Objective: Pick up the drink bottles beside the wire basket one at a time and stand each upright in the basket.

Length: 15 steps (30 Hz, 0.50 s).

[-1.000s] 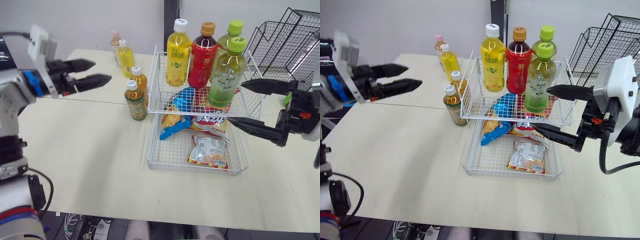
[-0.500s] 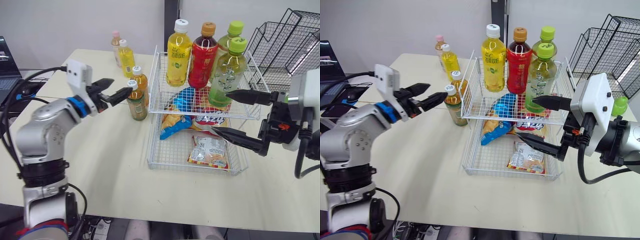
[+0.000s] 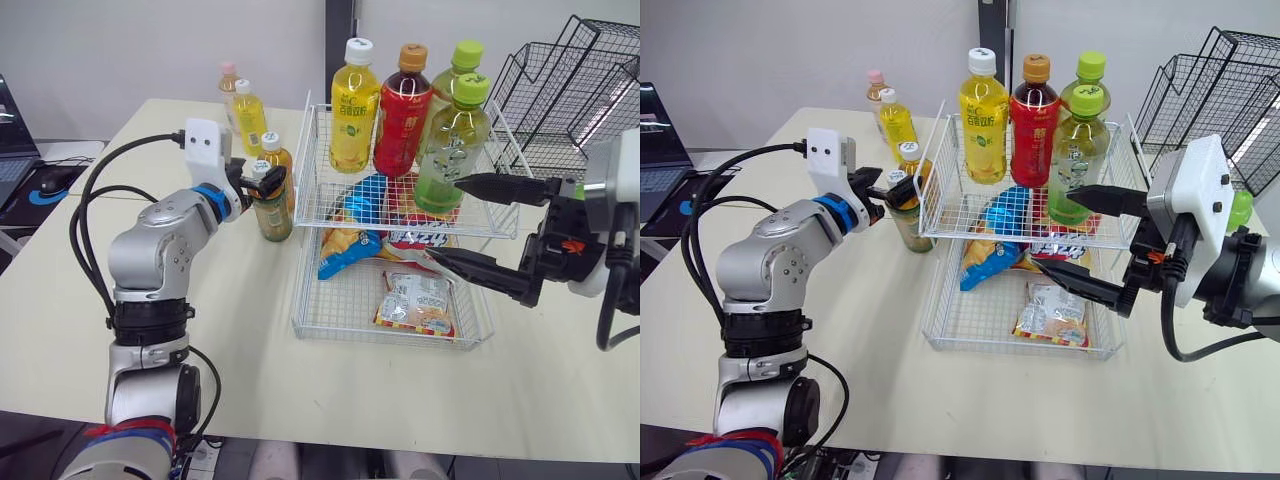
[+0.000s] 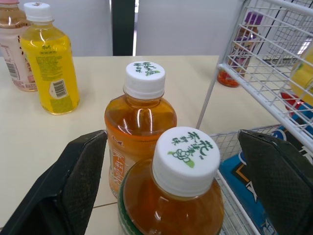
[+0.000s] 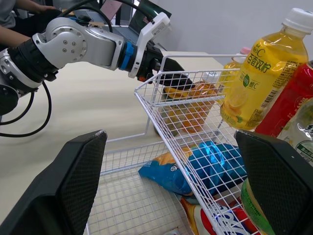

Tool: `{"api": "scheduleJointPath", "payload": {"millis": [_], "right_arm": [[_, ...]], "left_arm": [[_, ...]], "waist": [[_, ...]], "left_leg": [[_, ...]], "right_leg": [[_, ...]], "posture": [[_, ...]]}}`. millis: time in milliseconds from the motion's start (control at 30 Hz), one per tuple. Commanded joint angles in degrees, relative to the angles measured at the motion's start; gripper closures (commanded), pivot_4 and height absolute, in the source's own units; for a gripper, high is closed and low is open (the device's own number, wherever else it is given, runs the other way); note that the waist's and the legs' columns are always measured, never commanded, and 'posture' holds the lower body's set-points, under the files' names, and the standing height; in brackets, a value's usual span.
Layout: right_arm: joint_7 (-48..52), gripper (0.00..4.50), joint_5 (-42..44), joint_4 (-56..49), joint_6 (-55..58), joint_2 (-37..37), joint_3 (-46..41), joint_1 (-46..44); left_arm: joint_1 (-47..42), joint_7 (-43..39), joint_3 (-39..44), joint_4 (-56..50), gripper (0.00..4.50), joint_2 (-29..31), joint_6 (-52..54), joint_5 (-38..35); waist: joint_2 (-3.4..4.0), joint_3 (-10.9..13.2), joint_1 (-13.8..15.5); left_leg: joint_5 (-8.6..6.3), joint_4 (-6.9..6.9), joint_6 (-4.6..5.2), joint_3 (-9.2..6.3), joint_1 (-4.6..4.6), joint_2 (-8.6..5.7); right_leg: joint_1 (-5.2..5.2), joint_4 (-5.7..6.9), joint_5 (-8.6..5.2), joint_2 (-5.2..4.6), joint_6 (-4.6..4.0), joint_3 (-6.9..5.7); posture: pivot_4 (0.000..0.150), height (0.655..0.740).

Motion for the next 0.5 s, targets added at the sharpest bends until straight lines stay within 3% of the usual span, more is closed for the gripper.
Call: {"api": "scheduleJointPath", "payload": {"millis": [33,300,500], "right_arm": [[-0.66,0.00,0.86,-0.12,-0.50,-0.89,-0.86,-1.25],[-1.37,0.00,1.21,-0.30,-0.31,-1.09,-0.72,-1.62],[0.37,0.00,0.69,1.08,0.26,-3.05,-4.94,-0.04]], "left_arm": [[-1.82,0.05,-0.90,0.33,0.64,-0.27,-2.53,1.06],[-1.54,-1.69,-2.23,2.06,3.09,0.11,-5.10,1.94],[0.17,-5.61,-0.31,-2.94,3.14,4.55,-4.46,0.65]], "waist": [[0.00,0.00,0.03],[0.00,0.00,0.04],[0.00,0.00,-0.05]], "left_leg": [[0.00,0.00,0.00,0.00,0.00,0.00],[0.00,0.00,0.00,-0.01,0.00,-0.01],[0.00,-0.03,0.00,0.01,-0.01,0.00]], "right_leg": [[0.00,0.00,0.00,0.00,0.00,0.00],[0.00,-0.01,0.00,0.00,0.00,-0.01],[-0.01,-0.02,0.00,-0.01,0.00,0.00]], "posture": [[0.150,0.7400],[0.150,0.7400],[0.150,0.7400]]}}
